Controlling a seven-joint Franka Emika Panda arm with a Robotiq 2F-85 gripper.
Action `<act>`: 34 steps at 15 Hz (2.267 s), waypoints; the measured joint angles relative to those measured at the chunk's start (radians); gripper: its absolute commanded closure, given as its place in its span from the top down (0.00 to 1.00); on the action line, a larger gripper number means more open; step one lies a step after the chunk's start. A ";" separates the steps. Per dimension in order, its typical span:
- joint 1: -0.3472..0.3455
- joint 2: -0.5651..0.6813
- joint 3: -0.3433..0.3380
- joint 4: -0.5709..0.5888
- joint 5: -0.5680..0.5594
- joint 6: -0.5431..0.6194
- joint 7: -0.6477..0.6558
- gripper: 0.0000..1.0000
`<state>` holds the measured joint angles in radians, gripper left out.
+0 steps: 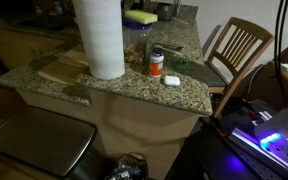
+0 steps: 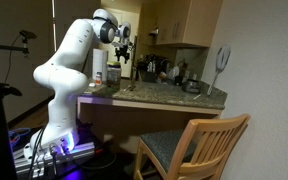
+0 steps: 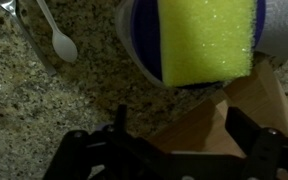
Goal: Pick up the sponge on the jar and put it on the counter
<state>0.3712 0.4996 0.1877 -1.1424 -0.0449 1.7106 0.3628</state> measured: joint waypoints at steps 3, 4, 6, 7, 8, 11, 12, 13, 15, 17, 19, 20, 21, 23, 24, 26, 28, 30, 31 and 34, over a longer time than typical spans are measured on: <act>-0.005 -0.022 0.009 0.003 0.037 -0.103 -0.062 1.00; -0.005 -0.023 0.011 0.006 0.047 -0.150 -0.084 1.00; -0.005 -0.016 0.014 0.007 0.061 -0.240 -0.131 1.00; -0.005 -0.008 0.016 0.008 0.063 -0.273 -0.151 1.00; -0.003 -0.002 0.019 0.010 0.064 -0.288 -0.168 1.00; -0.001 0.003 0.030 0.016 0.064 -0.294 -0.219 1.00; 0.000 0.003 0.034 0.016 0.064 -0.295 -0.232 1.00; 0.001 0.004 0.036 0.015 0.064 -0.295 -0.239 0.75; 0.005 0.008 0.043 0.013 0.064 -0.296 -0.247 0.67; 0.007 0.006 0.045 0.015 0.065 -0.297 -0.247 0.53; 0.007 0.003 0.045 0.017 0.074 -0.297 -0.247 0.39; 0.007 0.003 0.045 0.018 0.081 -0.297 -0.247 0.32; 0.007 0.002 0.045 0.018 0.089 -0.297 -0.247 0.24; 0.007 0.001 0.045 0.018 0.108 -0.297 -0.247 0.12; 0.005 0.001 0.045 0.018 0.121 -0.298 -0.247 0.06; 0.001 0.001 0.045 0.018 0.147 -0.301 -0.247 0.01; -0.011 0.000 0.045 0.017 0.174 -0.308 -0.252 0.03; -0.033 0.000 0.044 0.017 0.195 -0.316 -0.261 0.04; -0.048 -0.003 0.042 0.017 0.204 -0.317 -0.262 0.04; -0.120 -0.037 0.033 0.019 0.266 -0.336 -0.277 0.04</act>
<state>0.2514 0.4630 0.2207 -1.1237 0.2213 1.3743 0.0857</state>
